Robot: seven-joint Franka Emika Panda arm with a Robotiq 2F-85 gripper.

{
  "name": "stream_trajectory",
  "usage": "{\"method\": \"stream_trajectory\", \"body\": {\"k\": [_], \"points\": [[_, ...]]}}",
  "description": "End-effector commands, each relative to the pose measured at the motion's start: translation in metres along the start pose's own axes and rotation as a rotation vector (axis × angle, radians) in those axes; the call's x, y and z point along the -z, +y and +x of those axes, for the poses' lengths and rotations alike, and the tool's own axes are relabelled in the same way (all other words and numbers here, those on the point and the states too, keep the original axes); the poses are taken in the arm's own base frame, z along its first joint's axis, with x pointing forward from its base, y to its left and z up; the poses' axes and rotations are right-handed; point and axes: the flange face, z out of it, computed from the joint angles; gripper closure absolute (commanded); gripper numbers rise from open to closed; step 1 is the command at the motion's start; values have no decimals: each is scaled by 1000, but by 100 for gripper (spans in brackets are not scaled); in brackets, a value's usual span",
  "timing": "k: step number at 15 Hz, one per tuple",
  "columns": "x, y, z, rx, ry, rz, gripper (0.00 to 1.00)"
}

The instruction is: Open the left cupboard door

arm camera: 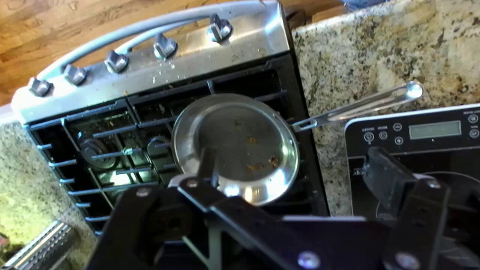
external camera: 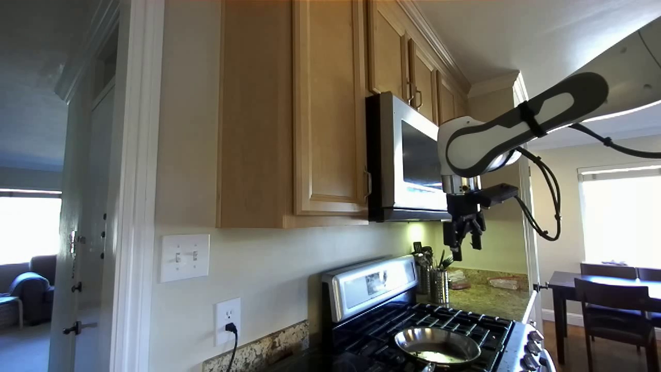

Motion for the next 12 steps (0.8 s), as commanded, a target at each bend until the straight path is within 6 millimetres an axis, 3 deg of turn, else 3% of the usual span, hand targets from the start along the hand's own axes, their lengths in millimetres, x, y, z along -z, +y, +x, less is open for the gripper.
{"method": "stream_trajectory", "body": {"k": [1, 7, 12], "points": [[32, -9, 19, 47, 167, -4, 0], [90, -14, 53, 146, 497, -10, 0], [97, -18, 50, 125, 532, -6, 0]]}}
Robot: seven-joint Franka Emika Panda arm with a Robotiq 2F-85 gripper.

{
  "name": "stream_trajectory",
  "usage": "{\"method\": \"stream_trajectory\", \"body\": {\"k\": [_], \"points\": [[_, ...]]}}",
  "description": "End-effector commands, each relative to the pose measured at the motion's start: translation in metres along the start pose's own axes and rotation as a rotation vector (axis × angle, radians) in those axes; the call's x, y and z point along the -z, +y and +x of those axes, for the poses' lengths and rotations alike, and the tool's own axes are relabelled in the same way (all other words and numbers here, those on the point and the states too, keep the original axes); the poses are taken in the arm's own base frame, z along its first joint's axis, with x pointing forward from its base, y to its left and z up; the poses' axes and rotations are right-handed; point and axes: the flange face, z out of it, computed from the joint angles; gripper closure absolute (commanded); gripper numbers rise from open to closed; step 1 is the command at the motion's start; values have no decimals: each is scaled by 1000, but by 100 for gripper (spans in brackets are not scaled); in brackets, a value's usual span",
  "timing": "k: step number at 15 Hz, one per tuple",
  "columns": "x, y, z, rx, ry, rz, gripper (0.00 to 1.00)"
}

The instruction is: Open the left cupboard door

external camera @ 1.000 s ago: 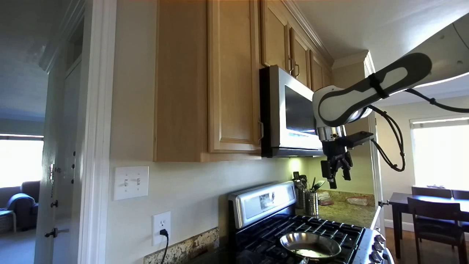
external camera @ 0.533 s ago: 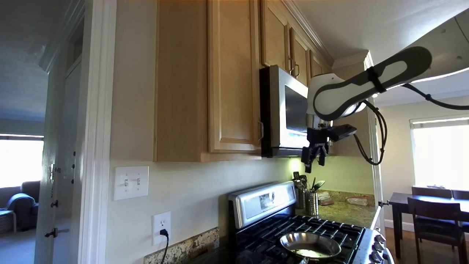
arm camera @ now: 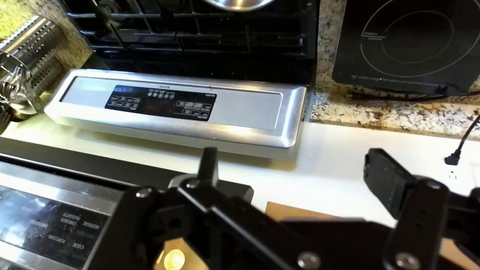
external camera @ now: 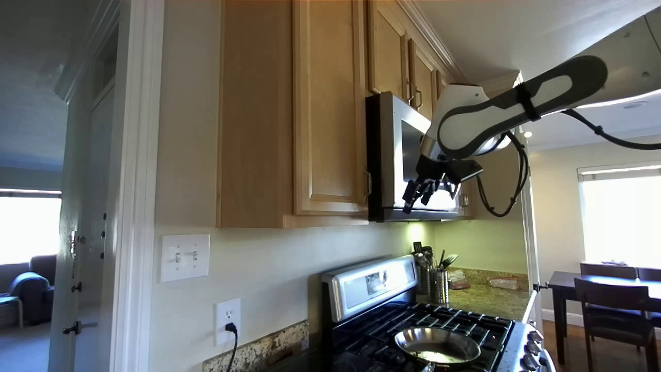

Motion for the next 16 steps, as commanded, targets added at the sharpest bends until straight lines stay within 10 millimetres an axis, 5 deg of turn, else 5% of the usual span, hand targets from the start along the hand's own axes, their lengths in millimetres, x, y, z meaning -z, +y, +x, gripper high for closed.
{"method": "stream_trajectory", "body": {"k": [1, 7, 16], "points": [[0, 0, 1, 0, 1, 1, 0], [0, -2, 13, -11, 46, 9, 0], [20, 10, 74, -58, 221, 12, 0]]}}
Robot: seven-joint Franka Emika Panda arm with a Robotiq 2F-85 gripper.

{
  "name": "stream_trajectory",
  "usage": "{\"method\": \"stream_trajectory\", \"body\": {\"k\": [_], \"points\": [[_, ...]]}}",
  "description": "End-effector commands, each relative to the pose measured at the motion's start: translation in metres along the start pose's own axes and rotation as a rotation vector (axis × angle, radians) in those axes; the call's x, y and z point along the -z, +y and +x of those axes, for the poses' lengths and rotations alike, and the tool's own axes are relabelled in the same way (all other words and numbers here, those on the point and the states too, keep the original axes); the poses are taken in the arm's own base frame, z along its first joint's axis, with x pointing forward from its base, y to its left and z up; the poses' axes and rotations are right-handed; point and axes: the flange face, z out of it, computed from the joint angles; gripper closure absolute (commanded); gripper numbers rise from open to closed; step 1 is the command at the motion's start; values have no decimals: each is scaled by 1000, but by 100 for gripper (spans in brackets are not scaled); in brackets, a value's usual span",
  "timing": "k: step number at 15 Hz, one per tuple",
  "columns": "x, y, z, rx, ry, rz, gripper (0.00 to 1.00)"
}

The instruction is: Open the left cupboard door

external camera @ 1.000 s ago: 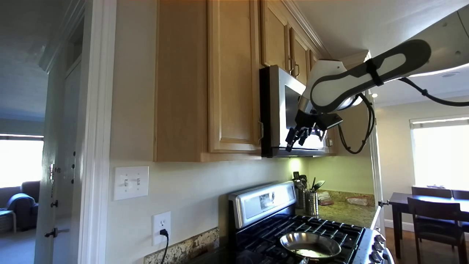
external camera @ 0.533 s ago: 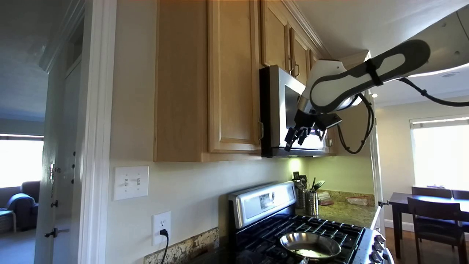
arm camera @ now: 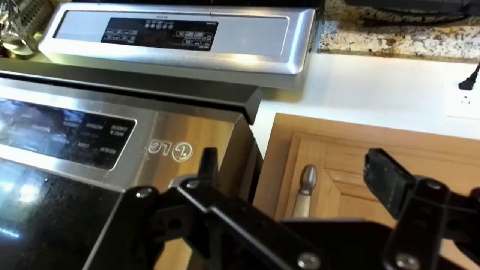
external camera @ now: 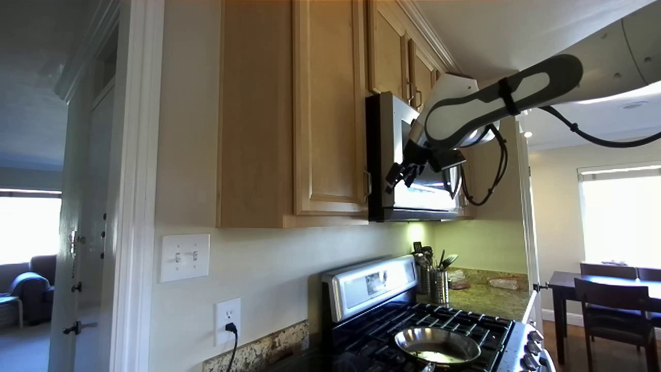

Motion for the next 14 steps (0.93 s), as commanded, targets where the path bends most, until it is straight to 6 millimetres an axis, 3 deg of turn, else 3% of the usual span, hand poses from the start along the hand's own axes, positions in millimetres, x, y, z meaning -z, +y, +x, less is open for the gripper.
{"method": "stream_trajectory", "body": {"k": [1, 7, 11, 13, 14], "points": [[-4, 2, 28, -38, 65, 22, 0], [-30, -10, 50, -80, 78, 91, 0], [-40, -4, 59, -80, 92, 74, 0], [-42, -2, 63, -85, 97, 73, 28], [-44, -2, 64, -86, 97, 76, 33]]}}
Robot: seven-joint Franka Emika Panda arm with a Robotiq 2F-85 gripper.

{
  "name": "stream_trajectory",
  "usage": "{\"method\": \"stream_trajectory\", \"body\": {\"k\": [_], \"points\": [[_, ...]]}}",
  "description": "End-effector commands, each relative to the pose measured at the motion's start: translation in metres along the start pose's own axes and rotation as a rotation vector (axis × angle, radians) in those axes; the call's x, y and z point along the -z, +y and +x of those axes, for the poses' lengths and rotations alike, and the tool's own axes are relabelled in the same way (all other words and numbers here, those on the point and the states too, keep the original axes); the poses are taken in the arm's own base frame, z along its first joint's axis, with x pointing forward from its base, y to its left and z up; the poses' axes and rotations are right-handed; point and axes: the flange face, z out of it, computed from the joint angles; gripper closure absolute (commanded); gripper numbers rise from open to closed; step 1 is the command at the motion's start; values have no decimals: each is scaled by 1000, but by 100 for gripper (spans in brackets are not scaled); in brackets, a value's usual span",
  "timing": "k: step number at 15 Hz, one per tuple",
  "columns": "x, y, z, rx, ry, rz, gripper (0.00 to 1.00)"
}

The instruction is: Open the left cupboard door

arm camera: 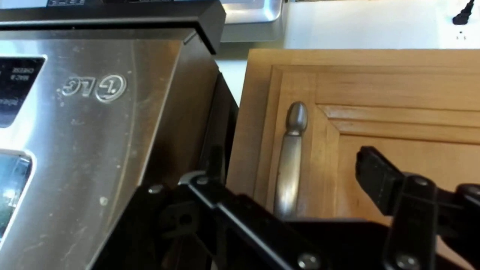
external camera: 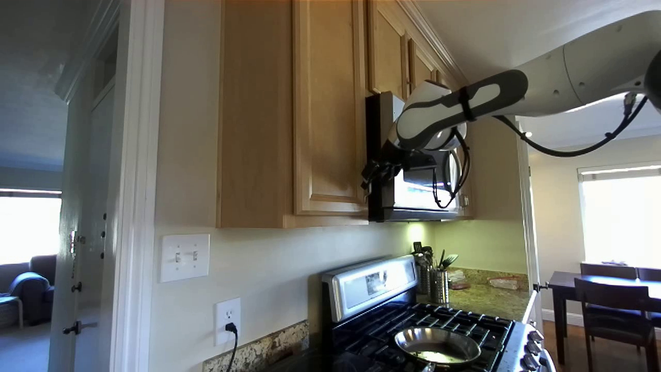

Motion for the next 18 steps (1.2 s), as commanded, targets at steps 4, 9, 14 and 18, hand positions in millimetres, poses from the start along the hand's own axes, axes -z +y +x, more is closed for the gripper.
{"method": "stream_trajectory", "body": {"k": [4, 9, 14, 18], "points": [[-8, 4, 10, -8, 21, 13, 61], [-14, 3, 9, -9, 18, 24, 92], [-11, -7, 4, 20, 22, 43, 92], [5, -21, -5, 89, 14, 57, 91]]}}
